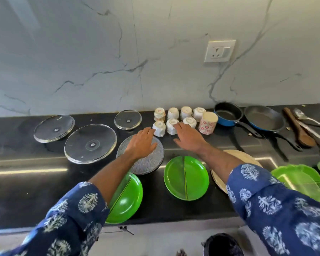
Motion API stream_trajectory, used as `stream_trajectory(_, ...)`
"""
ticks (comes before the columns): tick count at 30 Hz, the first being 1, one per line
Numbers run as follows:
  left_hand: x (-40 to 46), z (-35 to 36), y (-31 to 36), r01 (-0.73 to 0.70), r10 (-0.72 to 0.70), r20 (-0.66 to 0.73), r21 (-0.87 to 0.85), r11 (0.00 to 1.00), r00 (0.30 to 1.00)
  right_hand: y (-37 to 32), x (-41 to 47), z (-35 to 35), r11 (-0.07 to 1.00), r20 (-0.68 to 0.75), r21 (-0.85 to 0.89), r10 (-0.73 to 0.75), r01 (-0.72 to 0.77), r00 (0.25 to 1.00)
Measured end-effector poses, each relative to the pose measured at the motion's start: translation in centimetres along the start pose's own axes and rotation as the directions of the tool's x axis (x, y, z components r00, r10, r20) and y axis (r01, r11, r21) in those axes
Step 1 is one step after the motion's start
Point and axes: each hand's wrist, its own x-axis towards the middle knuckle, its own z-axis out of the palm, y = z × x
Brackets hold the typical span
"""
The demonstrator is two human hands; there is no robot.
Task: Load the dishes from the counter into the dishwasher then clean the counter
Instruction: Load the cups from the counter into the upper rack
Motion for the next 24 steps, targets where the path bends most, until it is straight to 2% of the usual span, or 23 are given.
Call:
stream_trajectory(10, 9.6, 1.3, -1.9, -0.058, 0.053, 0.089, 0.053, 0.997, 0.995, 1.8, 9.2, 3.8, 0.988, 0.106, -0.107, 0.120, -0.109, 0.987)
stream_trajectory(16, 12.6, 3.0, -2.7, -0.066, 0.054, 0.149, 0.076, 0.995, 0.987, 3.1, 12.2, 5.4, 0.985, 0.224, 0.000, 0.169, -0.174, 0.960)
stream_trajectory(21, 13.9, 4.8, -2.5, -0.024, 0.029, 0.158, -0.029, 0.999, 0.987, 4.0, 13.5, 7.1, 0.976, 0.195, 0.107, 0.167, -0.191, 0.966)
stream_trajectory(24, 14.6, 5.4, -2.7, -0.007, 0.028, 0.125, -0.165, 0.986, 0.992, 3.5, 13.2, 7.2, 0.979, 0.136, 0.058, 0.188, -0.197, 0.973)
